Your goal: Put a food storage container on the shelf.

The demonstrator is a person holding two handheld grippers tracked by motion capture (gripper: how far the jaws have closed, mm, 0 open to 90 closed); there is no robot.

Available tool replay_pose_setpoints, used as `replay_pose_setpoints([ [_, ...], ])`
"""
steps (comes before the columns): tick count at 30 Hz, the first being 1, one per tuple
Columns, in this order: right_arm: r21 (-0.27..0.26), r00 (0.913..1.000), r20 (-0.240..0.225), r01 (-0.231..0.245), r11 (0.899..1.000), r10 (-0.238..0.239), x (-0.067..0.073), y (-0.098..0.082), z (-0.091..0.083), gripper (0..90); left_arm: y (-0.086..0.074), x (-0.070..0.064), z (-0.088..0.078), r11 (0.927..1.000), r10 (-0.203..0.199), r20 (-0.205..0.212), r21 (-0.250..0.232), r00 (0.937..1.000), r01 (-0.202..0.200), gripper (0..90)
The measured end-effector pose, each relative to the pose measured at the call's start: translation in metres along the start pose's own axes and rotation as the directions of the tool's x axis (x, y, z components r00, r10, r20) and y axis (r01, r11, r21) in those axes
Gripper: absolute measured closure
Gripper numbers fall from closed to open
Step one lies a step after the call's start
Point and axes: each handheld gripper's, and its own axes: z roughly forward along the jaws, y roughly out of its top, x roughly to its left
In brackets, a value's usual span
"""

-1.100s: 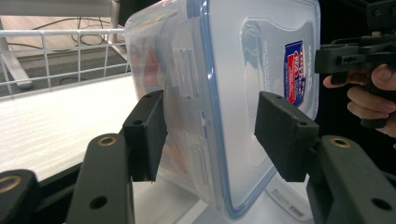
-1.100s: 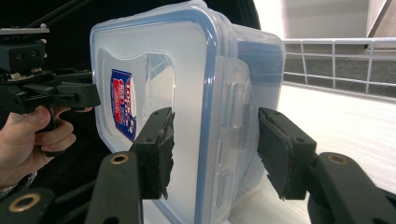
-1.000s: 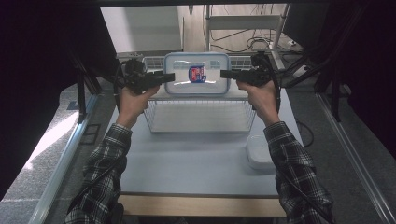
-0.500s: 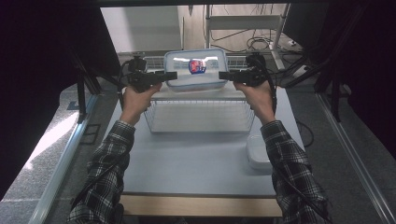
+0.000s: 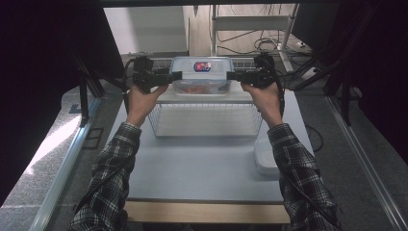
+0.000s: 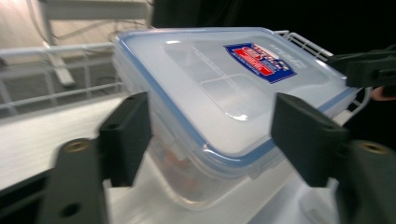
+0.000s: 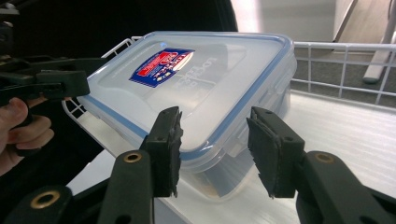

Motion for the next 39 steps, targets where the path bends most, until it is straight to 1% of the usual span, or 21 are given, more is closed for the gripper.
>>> replay_pose_setpoints([
  [1,-0.004,0.9999,0.006,0.012,1.000,-0.012,0.001,0.000,-0.001,55.3,0.000,-0.001,-0.002,1.0000,0.007,-0.003,-0.005,1.0000,-0.007,34.7],
  [3,-0.013,0.9988,0.021,0.044,0.999,-0.044,0.003,-0.001,-0.003,56.4,-0.002,-0.001,-0.007,0.9998,0.012,0.010,-0.016,0.9999,-0.012,36.7],
  [6,-0.021,0.9965,0.029,0.080,0.997,-0.079,0.008,-0.003,-0.008,59.3,-0.007,-0.002,-0.015,0.9990,0.039,0.017,-0.022,0.9991,-0.038,43.4],
  [9,-0.016,0.9906,0.055,0.127,0.992,-0.126,0.012,-0.006,-0.013,63.6,-0.012,-0.003,-0.022,0.9979,0.061,0.012,-0.021,0.9980,-0.061,49.5],
  [10,-0.018,0.9892,0.061,0.135,0.991,-0.133,0.013,-0.007,-0.015,65.1,-0.014,-0.003,-0.023,0.9975,0.068,0.012,-0.022,0.9976,-0.067,50.9],
  [12,-0.020,0.9884,0.062,0.140,0.990,-0.138,0.013,-0.010,-0.018,67.2,-0.018,-0.004,-0.027,0.9974,0.066,0.016,-0.028,0.9977,-0.066,52.7],
  [14,-0.022,0.9874,0.066,0.146,0.989,-0.144,0.014,-0.014,-0.020,69.2,-0.023,-0.005,-0.030,0.9972,0.069,0.028,-0.031,0.9972,-0.068,54.6],
  [17,-0.028,0.9850,0.070,0.160,0.987,-0.158,0.015,-0.020,-0.025,70.2,-0.030,-0.007,-0.035,0.9960,0.086,0.029,-0.028,0.9959,-0.085,54.7],
  [20,-0.034,0.9834,0.063,0.173,0.984,-0.170,0.016,-0.027,-0.029,69.7,-0.038,-0.010,-0.040,0.9944,0.102,0.031,-0.031,0.9943,-0.101,50.2],
  [23,-0.032,0.9813,0.060,0.185,0.982,-0.183,0.016,-0.035,-0.033,65.8,-0.047,-0.015,-0.044,0.9923,0.121,0.038,-0.027,0.9919,-0.120,44.3],
  [27,-0.026,0.9784,0.056,0.201,0.979,-0.199,0.016,-0.048,-0.037,57.8,-0.057,-0.024,-0.048,0.9881,0.153,0.029,-0.016,0.9877,-0.153,36.6],
  [30,-0.033,0.9790,0.047,0.200,0.979,-0.199,0.017,-0.057,-0.041,50.2,-0.064,-0.030,-0.050,0.9837,0.180,0.023,-0.007,0.9834,-0.180,31.5],
  [33,-0.029,0.9783,0.041,0.204,0.978,-0.203,0.017,-0.064,-0.045,44.8,-0.072,-0.035,-0.054,0.9800,0.199,0.015,0.004,0.9799,-0.199,27.9],
  [39,-0.014,0.9743,0.037,0.223,0.975,-0.222,0.019,-0.080,-0.053,32.6,-0.087,-0.043,-0.058,0.9767,0.213,0.002,0.022,0.9770,-0.213,19.1],
])
